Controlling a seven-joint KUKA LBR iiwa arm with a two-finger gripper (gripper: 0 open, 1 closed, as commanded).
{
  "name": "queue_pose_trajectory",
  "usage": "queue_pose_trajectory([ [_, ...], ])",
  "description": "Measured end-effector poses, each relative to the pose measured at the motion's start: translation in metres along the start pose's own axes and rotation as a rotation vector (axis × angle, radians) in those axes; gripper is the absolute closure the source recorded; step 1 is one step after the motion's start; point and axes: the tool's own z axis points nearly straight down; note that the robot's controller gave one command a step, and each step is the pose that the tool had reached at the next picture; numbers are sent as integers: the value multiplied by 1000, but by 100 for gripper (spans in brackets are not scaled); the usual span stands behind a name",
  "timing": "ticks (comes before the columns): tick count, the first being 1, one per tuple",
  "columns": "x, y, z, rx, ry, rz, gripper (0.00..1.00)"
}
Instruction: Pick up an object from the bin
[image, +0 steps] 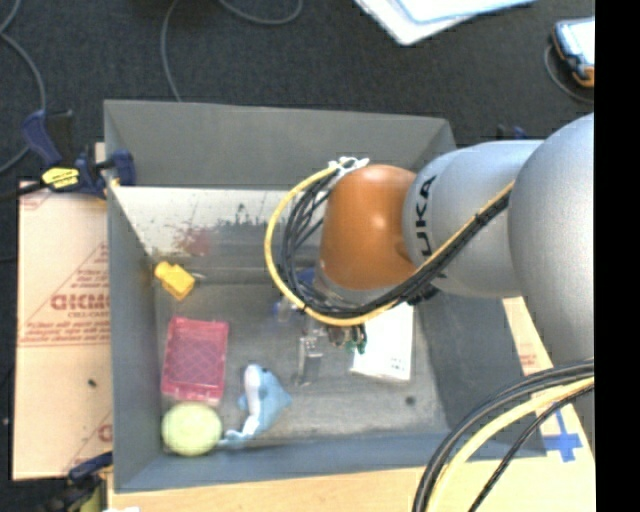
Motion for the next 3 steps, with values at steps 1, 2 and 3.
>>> queue_pose_trajectory([
  [1,6,-35,-60,1,-16,-35,0],
  [2,-31,-46,11,0,-3,32,0],
  [3,-57,-45,-32,2,-20,-68,0],
])
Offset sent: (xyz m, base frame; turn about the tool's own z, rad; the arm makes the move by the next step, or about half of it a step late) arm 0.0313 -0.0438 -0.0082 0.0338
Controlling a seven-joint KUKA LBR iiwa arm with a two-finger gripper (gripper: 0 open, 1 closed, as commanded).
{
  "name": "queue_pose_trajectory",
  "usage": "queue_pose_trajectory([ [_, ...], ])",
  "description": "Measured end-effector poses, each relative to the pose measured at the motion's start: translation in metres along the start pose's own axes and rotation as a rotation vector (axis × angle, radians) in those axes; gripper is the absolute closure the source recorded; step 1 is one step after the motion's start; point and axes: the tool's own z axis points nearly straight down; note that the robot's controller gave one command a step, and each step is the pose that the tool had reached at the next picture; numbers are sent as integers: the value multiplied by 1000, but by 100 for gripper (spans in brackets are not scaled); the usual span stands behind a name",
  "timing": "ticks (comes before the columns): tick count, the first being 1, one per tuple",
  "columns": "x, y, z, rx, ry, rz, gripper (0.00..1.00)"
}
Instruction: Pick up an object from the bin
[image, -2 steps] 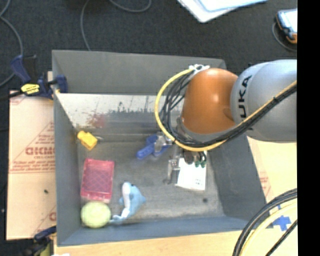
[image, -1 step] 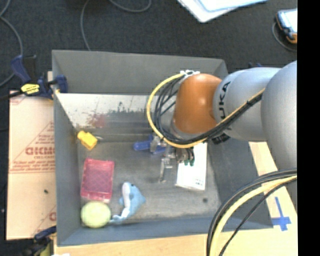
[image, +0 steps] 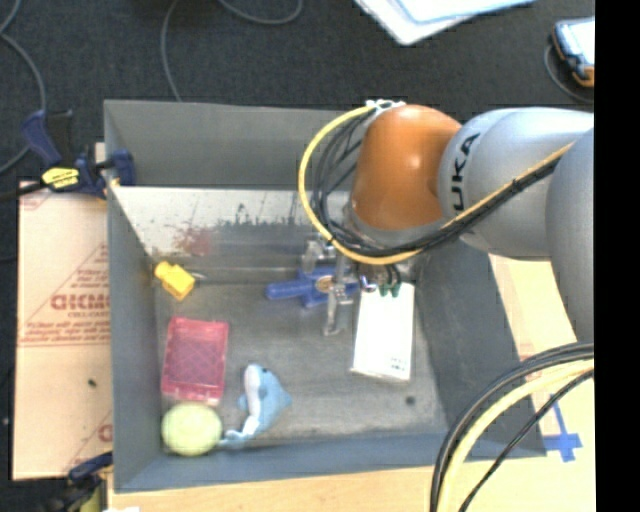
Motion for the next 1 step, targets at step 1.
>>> queue_pose_trajectory([
  [1,0,-41,46,0,16,-22,0],
])
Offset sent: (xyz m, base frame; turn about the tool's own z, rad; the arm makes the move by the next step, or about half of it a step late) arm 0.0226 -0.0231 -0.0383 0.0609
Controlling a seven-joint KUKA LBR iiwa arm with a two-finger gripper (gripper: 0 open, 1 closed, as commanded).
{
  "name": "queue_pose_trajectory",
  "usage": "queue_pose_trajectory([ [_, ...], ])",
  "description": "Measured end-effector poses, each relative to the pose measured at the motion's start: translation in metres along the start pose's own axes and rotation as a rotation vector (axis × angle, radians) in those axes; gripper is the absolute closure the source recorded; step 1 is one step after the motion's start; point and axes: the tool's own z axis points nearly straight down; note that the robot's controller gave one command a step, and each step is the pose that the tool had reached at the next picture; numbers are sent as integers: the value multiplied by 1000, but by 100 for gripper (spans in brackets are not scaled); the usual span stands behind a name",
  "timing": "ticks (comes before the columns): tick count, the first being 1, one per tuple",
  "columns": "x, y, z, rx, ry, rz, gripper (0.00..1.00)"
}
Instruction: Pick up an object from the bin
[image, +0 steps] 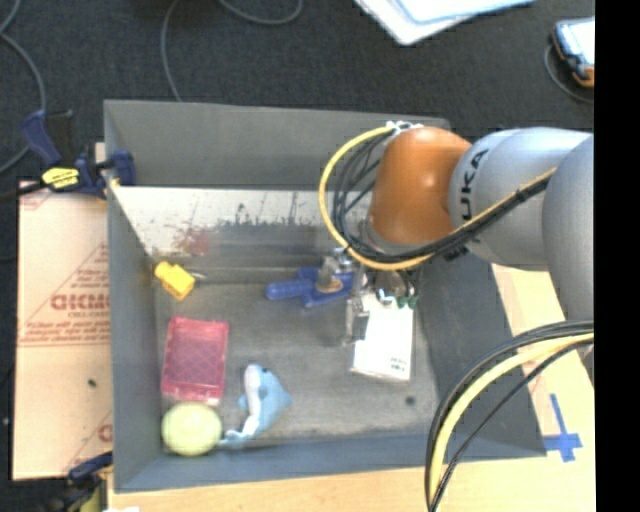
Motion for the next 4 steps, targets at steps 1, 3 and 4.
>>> queue_pose_trajectory([
  [1,-18,12,-8,-1,-20,67,0],
  [3,-15,13,26,0,-10,36,100],
  [4,-12,20,-86,0,-8,66,100],
])
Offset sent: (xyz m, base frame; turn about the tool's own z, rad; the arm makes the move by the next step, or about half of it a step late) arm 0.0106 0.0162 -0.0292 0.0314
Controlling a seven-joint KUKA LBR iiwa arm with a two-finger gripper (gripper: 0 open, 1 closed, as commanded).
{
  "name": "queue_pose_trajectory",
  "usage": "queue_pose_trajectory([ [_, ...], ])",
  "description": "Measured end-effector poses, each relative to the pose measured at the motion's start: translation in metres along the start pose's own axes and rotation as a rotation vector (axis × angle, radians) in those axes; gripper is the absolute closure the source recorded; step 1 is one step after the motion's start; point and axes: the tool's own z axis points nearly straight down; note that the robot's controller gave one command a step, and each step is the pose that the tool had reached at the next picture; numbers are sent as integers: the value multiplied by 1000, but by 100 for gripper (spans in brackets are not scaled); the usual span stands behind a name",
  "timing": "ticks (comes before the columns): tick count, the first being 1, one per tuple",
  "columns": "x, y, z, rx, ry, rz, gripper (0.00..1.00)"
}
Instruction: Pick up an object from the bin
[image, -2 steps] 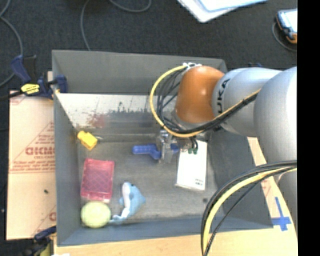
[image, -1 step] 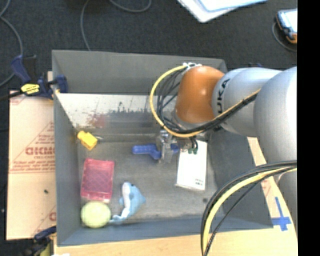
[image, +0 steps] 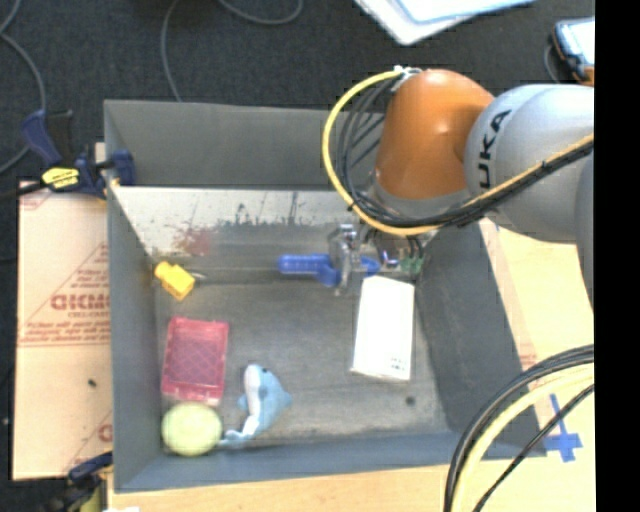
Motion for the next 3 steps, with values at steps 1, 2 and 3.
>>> queue_pose_trajectory([
  [1,-3,10,70,3,-10,-223,100],
  [2,-3,13,0,0,-2,-167,100],
  [3,-8,18,-36,2,-11,-150,100],
])
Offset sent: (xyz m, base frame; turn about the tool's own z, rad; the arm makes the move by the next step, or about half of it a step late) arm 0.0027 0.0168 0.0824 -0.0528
